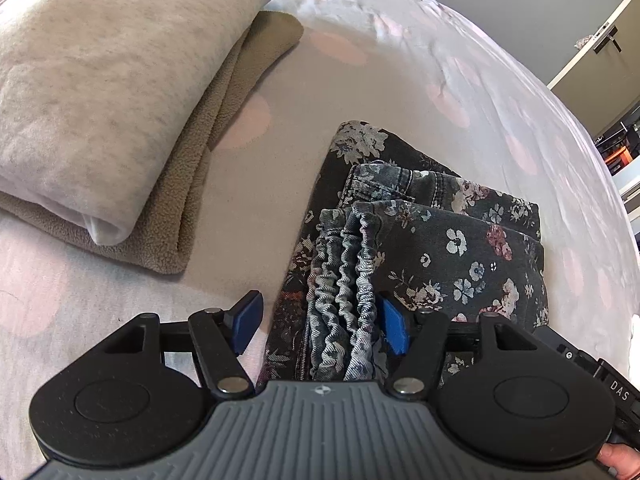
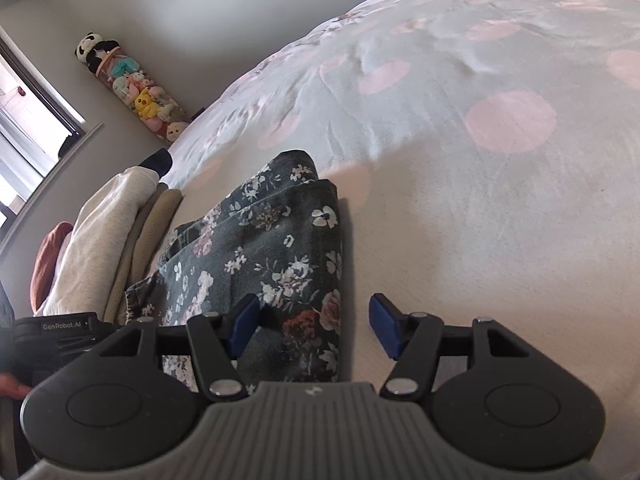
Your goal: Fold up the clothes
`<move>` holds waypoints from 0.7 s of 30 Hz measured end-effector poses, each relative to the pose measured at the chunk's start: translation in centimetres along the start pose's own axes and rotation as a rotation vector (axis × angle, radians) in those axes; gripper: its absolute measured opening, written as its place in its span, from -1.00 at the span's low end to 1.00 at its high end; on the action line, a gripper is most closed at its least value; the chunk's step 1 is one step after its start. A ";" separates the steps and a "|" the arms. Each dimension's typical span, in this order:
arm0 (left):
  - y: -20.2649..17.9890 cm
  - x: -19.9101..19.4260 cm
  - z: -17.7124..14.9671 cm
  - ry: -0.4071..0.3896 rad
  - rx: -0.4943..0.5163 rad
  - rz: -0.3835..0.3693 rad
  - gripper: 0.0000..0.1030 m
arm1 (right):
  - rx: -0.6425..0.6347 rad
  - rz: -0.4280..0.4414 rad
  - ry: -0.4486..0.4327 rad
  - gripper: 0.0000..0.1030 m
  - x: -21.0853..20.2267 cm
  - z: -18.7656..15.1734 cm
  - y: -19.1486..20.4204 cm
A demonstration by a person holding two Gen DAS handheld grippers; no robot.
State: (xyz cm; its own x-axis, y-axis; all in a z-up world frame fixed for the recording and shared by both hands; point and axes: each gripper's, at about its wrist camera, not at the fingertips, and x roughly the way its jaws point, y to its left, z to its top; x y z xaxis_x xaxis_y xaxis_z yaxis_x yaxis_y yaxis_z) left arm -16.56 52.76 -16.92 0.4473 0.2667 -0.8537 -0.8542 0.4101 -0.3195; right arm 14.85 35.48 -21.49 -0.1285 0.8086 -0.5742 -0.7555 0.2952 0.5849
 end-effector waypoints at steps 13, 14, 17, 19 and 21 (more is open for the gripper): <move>-0.9 -0.1 -0.2 -0.022 0.054 -0.010 -0.43 | 0.048 0.089 0.004 -0.45 0.6 0.3 0.0; -0.9 -0.2 -0.2 -0.025 0.057 -0.010 -0.45 | 0.041 0.093 -0.002 -0.46 0.4 0.3 0.2; -0.8 -0.2 -0.2 -0.019 0.048 -0.015 -0.44 | 0.040 0.091 0.002 -0.47 0.4 0.3 0.3; -0.3 0.0 -0.1 -0.010 0.017 -0.027 -0.36 | 0.062 0.093 0.012 -0.41 0.5 0.3 0.0; 0.6 0.2 0.0 0.003 -0.045 -0.055 -0.25 | 0.097 0.100 0.026 -0.31 0.6 0.3 -0.6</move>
State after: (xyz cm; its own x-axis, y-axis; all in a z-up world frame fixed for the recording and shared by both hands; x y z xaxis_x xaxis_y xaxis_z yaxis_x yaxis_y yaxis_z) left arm -17.04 53.02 -17.27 0.4929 0.2420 -0.8358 -0.8395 0.3846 -0.3838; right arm 15.40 35.97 -22.01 -0.2181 0.8231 -0.5243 -0.6729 0.2623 0.6917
